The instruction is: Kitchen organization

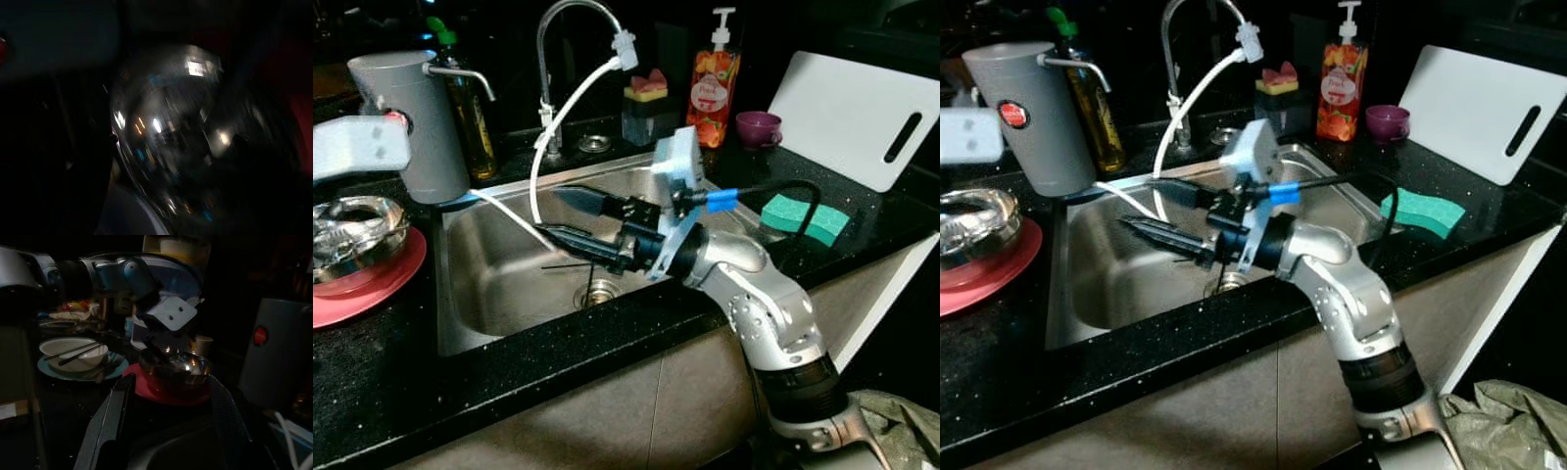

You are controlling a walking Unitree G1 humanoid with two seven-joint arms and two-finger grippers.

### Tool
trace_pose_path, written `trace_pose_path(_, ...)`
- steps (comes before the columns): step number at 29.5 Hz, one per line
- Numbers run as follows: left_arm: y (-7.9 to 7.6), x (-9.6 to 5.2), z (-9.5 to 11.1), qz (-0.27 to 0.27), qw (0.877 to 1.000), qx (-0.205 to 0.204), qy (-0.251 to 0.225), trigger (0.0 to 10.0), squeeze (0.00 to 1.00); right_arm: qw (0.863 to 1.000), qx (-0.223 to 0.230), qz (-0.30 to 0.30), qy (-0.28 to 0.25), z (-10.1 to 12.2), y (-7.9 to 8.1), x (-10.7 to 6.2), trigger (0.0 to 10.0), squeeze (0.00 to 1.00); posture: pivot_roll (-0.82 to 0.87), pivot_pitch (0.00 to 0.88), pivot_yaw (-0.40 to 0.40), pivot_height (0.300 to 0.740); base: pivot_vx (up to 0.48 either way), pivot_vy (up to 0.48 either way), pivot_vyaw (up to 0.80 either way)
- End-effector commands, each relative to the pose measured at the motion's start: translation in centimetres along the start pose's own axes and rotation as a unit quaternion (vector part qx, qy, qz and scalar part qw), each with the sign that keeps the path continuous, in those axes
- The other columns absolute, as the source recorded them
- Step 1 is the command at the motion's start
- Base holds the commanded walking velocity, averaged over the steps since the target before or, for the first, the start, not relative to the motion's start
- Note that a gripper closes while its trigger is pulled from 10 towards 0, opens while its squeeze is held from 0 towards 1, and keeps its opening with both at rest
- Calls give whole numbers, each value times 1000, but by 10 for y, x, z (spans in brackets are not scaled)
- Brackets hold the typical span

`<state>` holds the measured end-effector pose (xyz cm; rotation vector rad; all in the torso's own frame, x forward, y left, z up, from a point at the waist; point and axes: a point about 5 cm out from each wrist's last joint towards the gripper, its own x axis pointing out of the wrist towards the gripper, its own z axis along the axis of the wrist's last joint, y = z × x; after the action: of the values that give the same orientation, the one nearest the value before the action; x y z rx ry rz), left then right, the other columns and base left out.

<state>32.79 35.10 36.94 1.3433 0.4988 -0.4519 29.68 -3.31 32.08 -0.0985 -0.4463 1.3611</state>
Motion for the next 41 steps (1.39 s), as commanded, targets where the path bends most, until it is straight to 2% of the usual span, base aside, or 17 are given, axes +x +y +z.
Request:
trace_pose_path(1, -9, 1, -14, -16, 999, 4, 37, 10000, 0, 999, 0, -8, 36, -14, -1, 9, 10000, 0, 126, 155, 44, 740, 0, 0, 0)
trace_pose_path(4, -13, 4, -20, -16, 998, 0, 55, 10000, 0, 998, -6, -31, 58, -20, -10, 20, 10000, 0, 129, 153, 32, 740, 0, 0, 0)
trace_pose_path(7, -16, 4, -25, -17, 998, -3, 64, 10000, 0, 998, -8, -35, 54, -17, -13, 28, 10000, 0, 129, 153, 32, 740, 0, 0, 0)
trace_pose_path(14, -19, 6, -24, -26, 999, -20, 42, 10000, 0, 999, -6, -32, 41, -11, -14, 30, 10000, 0, 143, 156, 16, 740, 0, 0, 0)
trace_pose_path(17, -23, 15, -21, -27, 999, -16, 41, 9569, 0, 998, -9, -38, 40, -11, -16, 29, 10000, 0, 136, 154, 15, 740, 0, 0, 0)
trace_pose_path(18, -25, 19, -19, -25, 999, -17, 37, 8275, 0, 998, -11, -41, 40, -11, -18, 29, 10000, 0, 136, 154, 15, 740, 0, 0, 0)
trace_pose_path(19, -27, 27, -15, -23, 999, -20, 31, 8235, 0, 998, -14, -45, 39, -11, -20, 28, 10000, 0, 126, 149, 15, 740, 0, 0, 0)
trace_pose_path(21, -28, 30, -14, -23, 999, -21, 30, 8235, 0, 998, -15, -47, 39, -10, -21, 28, 10000, 0, 126, 149, 15, 740, 0, 0, 0)
trace_pose_path(22, -30, 35, -12, -16, 999, -20, 33, 8706, 0, 998, -17, -50, 40, -10, -22, 27, 10000, 0, 126, 149, 15, 740, 0, 0, 0)
trace_pose_path(24, -31, 40, -10, -10, 999, -18, 36, 8510, 0, 998, -19, -53, 42, -9, -23, 26, 10000, 0, 121, 146, 13, 740, 0, 0, 0)
trace_pose_path(25, -32, 44, -9, -4, 999, -16, 39, 6078, 0, 997, -21, -55, 43, -9, -24, 25, 10000, 0, 115, 141, 16, 740, 0, 0, 0)
trace_pose_path(26, -33, 47, -8, 5, 999, -16, 42, 4471, 0, 997, -23, -57, 44, -9, -25, 24, 10000, 0, 115, 141, 16, 740, 0, 0, 0)
trace_pose_path(29, -34, 50, -6, 13, 999, -15, 43, 4471, 0, 997, -24, -58, 44, -9, -26, 23, 10000, 0, 111, 138, 19, 740, 0, 0, 0)
trace_pose_path(30, -33, 54, -4, 30, 998, -16, 43, 1765, 0, 997, -26, -60, 44, -8, -26, 22, 10000, 0, 108, 137, 22, 740, 0, 0, 0)
trace_pose_path(31, -32, 56, -2, 47, 998, -9, 47, 0, 0, 997, -28, -63, 44, -8, -27, 21, 10000, 0, 105, 135, 24, 740, 0, 0, 0)
trace_pose_path(35, -29, 57, -2, 71, 996, 2, 56, 0, 0, 996, -30, -66, 46, -9, -27, 18, 10000, 0, 102, 135, 27, 740, 0, 0, 0)
trace_pose_path(41, -24, 49, -6, 85, 995, 2, 60, 0, 0, 996, -32, -66, 46, -9, -28, 17, 10000, 0, 115, 126, 18, 740, 0, 0, 0)
